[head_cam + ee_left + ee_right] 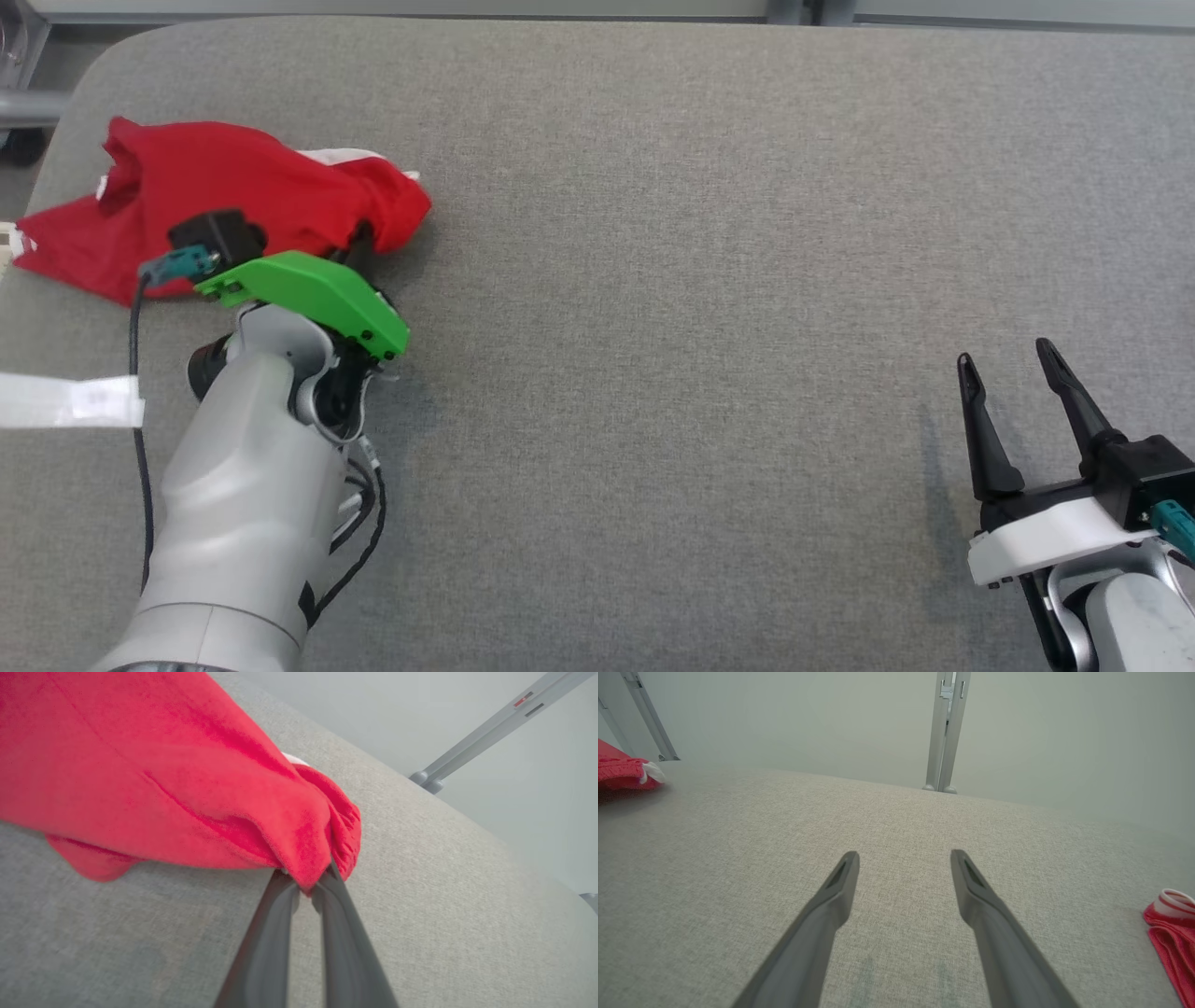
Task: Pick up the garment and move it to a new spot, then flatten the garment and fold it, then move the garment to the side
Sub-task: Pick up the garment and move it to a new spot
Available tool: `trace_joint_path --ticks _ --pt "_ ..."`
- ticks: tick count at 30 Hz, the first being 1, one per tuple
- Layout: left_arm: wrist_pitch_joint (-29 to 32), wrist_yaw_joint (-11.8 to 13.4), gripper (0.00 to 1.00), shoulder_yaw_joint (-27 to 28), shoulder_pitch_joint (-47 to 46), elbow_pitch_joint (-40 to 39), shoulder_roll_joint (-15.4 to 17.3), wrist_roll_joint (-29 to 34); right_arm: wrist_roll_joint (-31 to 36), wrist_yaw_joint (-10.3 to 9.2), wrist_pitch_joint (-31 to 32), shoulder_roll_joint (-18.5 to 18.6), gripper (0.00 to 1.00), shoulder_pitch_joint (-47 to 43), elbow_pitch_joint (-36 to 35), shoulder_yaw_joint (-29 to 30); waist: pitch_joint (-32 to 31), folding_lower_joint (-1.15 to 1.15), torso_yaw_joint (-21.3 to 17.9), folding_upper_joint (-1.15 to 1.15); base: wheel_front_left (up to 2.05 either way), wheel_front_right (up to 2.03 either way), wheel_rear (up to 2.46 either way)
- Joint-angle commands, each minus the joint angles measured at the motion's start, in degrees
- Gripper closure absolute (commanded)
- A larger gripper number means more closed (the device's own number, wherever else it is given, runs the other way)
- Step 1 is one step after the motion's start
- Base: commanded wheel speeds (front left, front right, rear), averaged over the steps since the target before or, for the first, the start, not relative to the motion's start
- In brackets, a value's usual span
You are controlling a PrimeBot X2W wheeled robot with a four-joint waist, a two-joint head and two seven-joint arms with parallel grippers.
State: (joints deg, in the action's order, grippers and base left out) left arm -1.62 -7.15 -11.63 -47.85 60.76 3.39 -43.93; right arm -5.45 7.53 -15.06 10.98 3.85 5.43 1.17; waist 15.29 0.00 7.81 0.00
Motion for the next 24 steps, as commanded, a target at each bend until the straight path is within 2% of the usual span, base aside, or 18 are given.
trace_joint_path --ticks 1,7,10,18,24 --pt "0.0 -0.5 1.0 -0.9 -1.0 -1.2 -0.3 0.3 -0.2 -0.08 -0.2 -0.2 0.0 0.5 0.3 0.1 -1.4 0.0 -1.3 0.0 0.0 0.0 0.0" --pt "5.2 -0.4 1.0 -14.4 2.6 -18.1 -0.5 -6.1 -0.4 -0.08 -0.2 -2.9 0.0 1.2 1.6 0.2 -3.7 0.0 -5.4 0.0 0.0 0.0 0.0" --pt "7.9 -0.1 1.0 -21.6 3.7 -29.2 -0.4 -10.8 -0.4 -0.08 -0.2 -4.4 0.0 1.3 2.2 0.8 -4.8 0.0 -9.2 0.0 0.0 0.0 0.0" --pt "9.7 7.1 1.0 -32.6 6.5 -50.6 -0.3 -21.1 -0.4 -0.08 -0.2 -5.8 0.0 0.3 2.4 2.9 -4.4 0.0 -15.3 0.0 0.0 0.0 0.0" --pt "10.9 11.5 1.0 -34.9 11.3 -57.7 0.5 -26.5 -0.3 -0.08 -0.2 -6.2 0.0 -0.2 2.3 4.5 -3.3 0.0 -17.1 0.0 0.0 0.0 0.0"
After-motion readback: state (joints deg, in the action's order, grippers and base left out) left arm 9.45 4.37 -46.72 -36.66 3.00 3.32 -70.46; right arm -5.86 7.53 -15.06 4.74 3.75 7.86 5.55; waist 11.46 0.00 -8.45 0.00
